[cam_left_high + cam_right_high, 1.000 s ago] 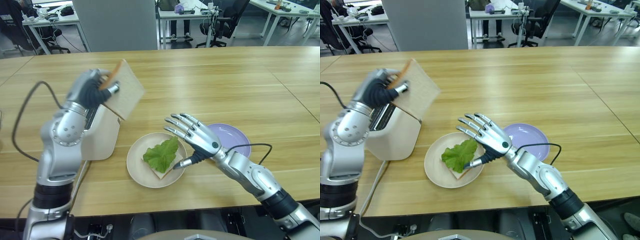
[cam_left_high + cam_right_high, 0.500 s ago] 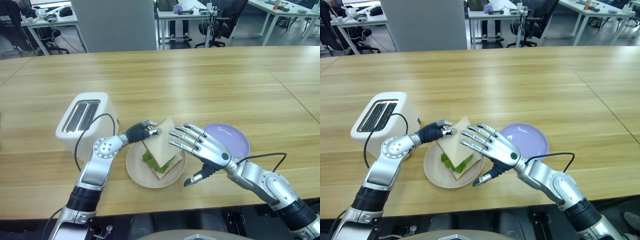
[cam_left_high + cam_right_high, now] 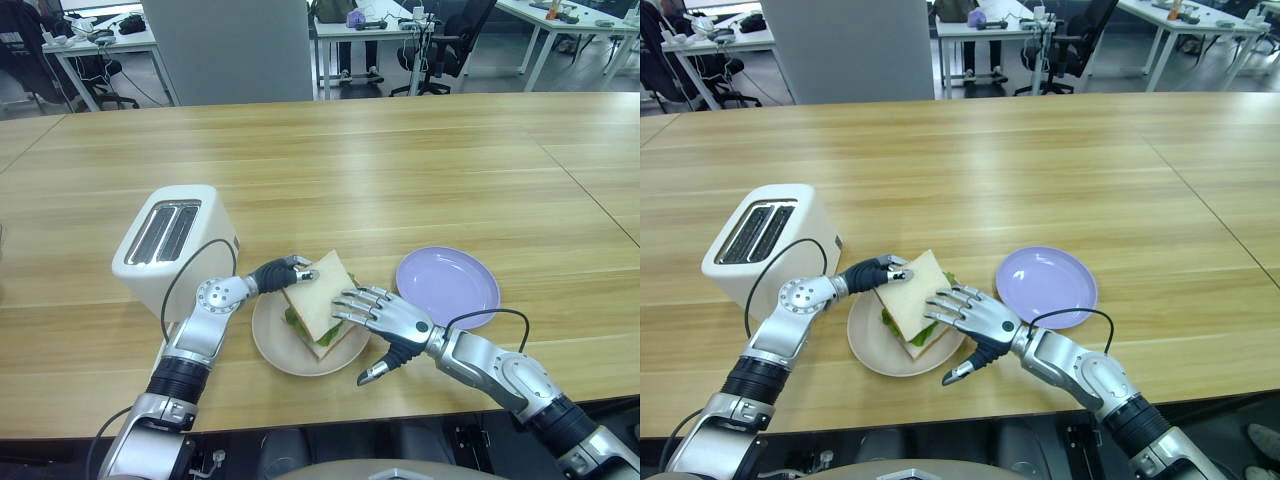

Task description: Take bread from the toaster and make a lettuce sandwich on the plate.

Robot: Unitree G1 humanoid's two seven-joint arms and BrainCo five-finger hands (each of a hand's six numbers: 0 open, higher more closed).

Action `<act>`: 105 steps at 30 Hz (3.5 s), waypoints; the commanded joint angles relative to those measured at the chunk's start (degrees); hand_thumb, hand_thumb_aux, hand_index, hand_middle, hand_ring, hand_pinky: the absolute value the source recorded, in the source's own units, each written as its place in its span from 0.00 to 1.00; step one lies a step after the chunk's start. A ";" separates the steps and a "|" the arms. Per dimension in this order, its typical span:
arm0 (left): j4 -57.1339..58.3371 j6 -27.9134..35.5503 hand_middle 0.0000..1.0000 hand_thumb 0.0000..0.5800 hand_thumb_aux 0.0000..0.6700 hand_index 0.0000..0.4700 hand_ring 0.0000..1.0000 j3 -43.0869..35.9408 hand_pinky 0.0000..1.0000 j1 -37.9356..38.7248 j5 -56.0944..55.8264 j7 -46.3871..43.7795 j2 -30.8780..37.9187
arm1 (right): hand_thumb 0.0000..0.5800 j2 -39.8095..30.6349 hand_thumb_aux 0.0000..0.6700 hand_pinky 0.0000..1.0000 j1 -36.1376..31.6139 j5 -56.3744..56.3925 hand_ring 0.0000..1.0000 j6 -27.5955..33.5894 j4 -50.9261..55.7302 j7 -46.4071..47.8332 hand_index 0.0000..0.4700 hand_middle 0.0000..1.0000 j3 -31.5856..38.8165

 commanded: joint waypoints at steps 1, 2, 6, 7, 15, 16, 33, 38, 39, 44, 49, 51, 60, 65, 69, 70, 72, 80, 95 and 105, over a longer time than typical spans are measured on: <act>3.25 -1.52 1.00 1.00 1.00 0.98 1.00 -2.36 1.00 0.17 1.68 -0.02 -0.66 | 0.00 1.12 0.00 0.00 -1.49 -0.54 0.00 0.48 3.67 2.90 0.00 0.00 2.15; 3.88 -1.90 1.00 1.00 1.00 0.98 1.00 -2.77 1.00 0.28 2.06 0.03 -0.78 | 0.00 1.40 0.00 0.00 -1.84 -0.63 0.00 0.51 4.39 3.29 0.00 0.00 2.53; 5.46 -3.04 1.00 1.00 1.00 0.98 1.00 -3.83 1.00 0.50 3.41 0.06 -1.18 | 0.00 1.94 0.00 0.00 -2.64 -0.33 0.00 0.37 5.55 4.51 0.00 0.00 3.45; 5.80 -3.43 1.00 1.00 1.00 0.98 1.00 -3.99 1.00 0.45 3.72 0.15 -1.26 | 0.00 2.08 0.00 0.00 -2.82 -0.27 0.00 0.37 5.87 5.00 0.00 0.00 3.76; 7.90 -14.34 0.57 0.00 0.00 0.00 0.57 -8.86 0.57 -2.90 21.58 17.17 1.83 | 0.00 2.13 0.00 0.00 -3.62 -0.38 0.00 1.33 8.03 11.01 0.00 0.00 5.73; 7.68 -15.34 0.37 0.00 0.00 0.00 0.37 -9.19 0.37 -3.77 24.69 21.09 2.65 | 0.00 1.99 0.00 0.00 -3.78 -0.69 0.00 1.89 8.48 11.72 0.00 0.00 5.91; -14.22 -19.76 0.00 0.00 0.00 0.00 0.00 5.73 0.00 0.76 31.74 44.48 15.52 | 0.00 -2.61 0.00 0.00 -3.37 0.61 0.00 8.45 6.65 14.13 0.00 0.00 1.80; -16.10 -23.60 0.00 0.00 0.00 0.00 0.00 5.36 0.00 4.93 26.74 39.32 15.42 | 0.00 -3.58 0.00 0.00 -2.58 4.96 0.00 8.12 4.33 13.63 0.00 0.00 -1.04; -16.44 -24.36 0.00 0.11 0.05 0.05 0.00 5.23 0.00 5.62 25.86 38.36 15.36 | 0.00 -3.32 0.00 0.00 -2.27 6.44 0.00 7.78 3.62 13.00 0.00 0.00 -1.92; -18.15 -29.58 0.39 1.00 1.00 0.98 0.39 4.39 0.39 9.35 23.20 32.76 16.83 | 0.61 -1.88 0.38 0.00 -0.04 16.90 0.00 4.80 -1.97 10.58 0.37 0.00 -7.70; -21.41 -32.27 1.00 1.00 1.00 0.98 1.00 5.20 1.00 14.53 25.57 30.64 18.82 | 1.00 -3.41 1.00 1.00 3.25 23.26 1.00 2.64 -7.52 11.80 0.98 1.00 -12.41; -23.09 -33.40 1.00 1.00 1.00 0.98 1.00 4.95 1.00 17.55 26.24 28.85 20.32 | 1.00 -4.48 1.00 1.00 5.46 25.29 1.00 2.24 -10.19 13.43 0.98 1.00 -13.57; -32.20 -30.87 1.00 1.00 1.00 0.98 1.00 -0.47 1.00 28.69 24.76 15.45 22.16 | 1.00 -7.74 1.00 1.00 17.91 26.23 1.00 1.78 -17.33 20.87 0.98 1.00 -11.93; -33.10 -25.76 1.00 1.00 1.00 0.98 1.00 -8.51 1.00 31.22 28.19 7.75 18.58 | 1.00 -5.86 1.00 1.00 20.09 22.30 1.00 2.34 -14.16 21.95 0.98 1.00 -8.47; -29.97 -24.23 1.00 1.00 1.00 0.98 1.00 -12.10 1.00 30.29 33.11 6.75 16.91 | 1.00 -5.06 1.00 1.00 19.18 20.27 1.00 2.73 -10.88 22.17 0.98 1.00 -7.23; -29.40 -23.88 1.00 1.00 1.00 0.98 1.00 -12.44 1.00 29.97 34.11 6.91 16.66 | 1.00 -4.90 1.00 1.00 18.78 20.19 1.00 2.76 -10.23 22.19 0.98 1.00 -7.16; -27.07 -22.95 1.00 1.00 1.00 0.98 1.00 -13.25 1.00 28.31 36.67 7.62 15.91 | 1.00 -4.12 1.00 1.00 17.13 19.53 1.00 2.95 -7.60 21.98 0.98 1.00 -6.72; -20.45 -19.52 1.00 1.00 1.00 0.98 1.00 -15.65 1.00 21.35 42.97 7.61 13.36 | 1.00 -0.12 1.00 1.00 7.58 15.94 1.00 4.53 4.84 21.34 0.98 1.00 -3.66; 23.49 -14.34 1.00 1.00 1.00 0.98 1.00 -20.24 1.00 -14.54 49.25 21.23 1.58 | 1.00 12.09 1.00 1.00 -28.13 13.33 1.00 4.72 47.06 8.97 0.98 1.00 -0.02; 35.13 -17.73 1.00 1.00 1.00 0.98 1.00 -21.20 1.00 -23.99 46.79 29.46 0.82 | 1.00 13.57 1.00 1.00 -37.92 13.57 1.00 2.27 60.68 1.26 0.98 1.00 1.99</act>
